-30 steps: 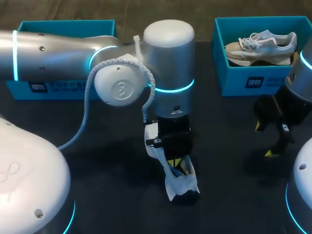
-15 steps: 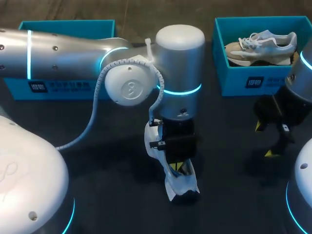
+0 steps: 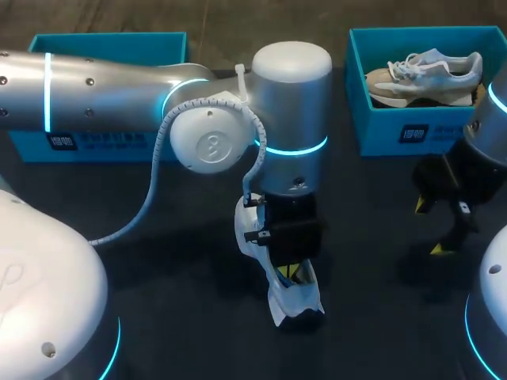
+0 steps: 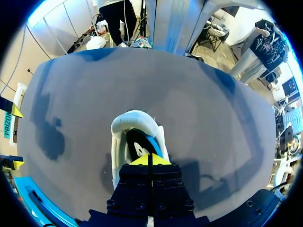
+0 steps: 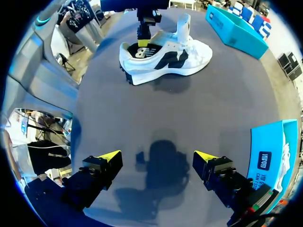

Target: Take the shoe out of the shoebox, open the shoe tongue, remove and reinsert the insole, then place the shoe into the shoebox

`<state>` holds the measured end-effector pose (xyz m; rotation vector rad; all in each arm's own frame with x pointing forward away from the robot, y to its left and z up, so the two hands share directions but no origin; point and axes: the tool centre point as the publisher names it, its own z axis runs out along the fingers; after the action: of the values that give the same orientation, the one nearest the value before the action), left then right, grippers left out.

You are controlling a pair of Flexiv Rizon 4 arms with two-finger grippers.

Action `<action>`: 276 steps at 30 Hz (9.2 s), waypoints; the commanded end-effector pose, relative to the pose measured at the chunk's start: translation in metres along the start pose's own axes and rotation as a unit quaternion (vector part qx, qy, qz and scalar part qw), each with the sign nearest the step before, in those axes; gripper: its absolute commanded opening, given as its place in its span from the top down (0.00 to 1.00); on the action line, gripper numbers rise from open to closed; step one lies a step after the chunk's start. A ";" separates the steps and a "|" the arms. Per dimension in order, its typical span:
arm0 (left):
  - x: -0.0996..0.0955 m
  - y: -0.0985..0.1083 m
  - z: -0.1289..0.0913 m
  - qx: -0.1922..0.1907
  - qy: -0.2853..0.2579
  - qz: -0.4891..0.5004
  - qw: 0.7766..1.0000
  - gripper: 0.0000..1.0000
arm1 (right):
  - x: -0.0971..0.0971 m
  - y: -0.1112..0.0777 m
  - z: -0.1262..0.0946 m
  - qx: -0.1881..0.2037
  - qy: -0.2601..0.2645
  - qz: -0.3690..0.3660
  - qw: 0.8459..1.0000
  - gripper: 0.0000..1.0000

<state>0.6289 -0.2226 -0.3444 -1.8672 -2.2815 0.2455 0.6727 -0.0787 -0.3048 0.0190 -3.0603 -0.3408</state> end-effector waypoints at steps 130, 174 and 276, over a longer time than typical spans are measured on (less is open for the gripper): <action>-0.024 0.006 0.079 -0.008 -0.018 -0.041 0.999 1.00 | 0.001 0.000 0.001 0.001 -0.001 0.001 1.000 0.00; -0.016 0.020 0.063 -0.049 -0.002 -0.054 0.997 1.00 | 0.001 0.000 0.001 0.001 -0.001 0.001 1.000 0.00; 0.001 0.046 -0.010 -0.065 -0.016 -0.077 0.995 0.00 | 0.001 0.000 0.001 0.001 -0.001 0.001 1.000 0.00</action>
<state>0.6761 -0.2199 -0.3505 -1.7367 -2.4978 0.1044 0.6728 -0.0787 -0.3050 0.0188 -3.0602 -0.3412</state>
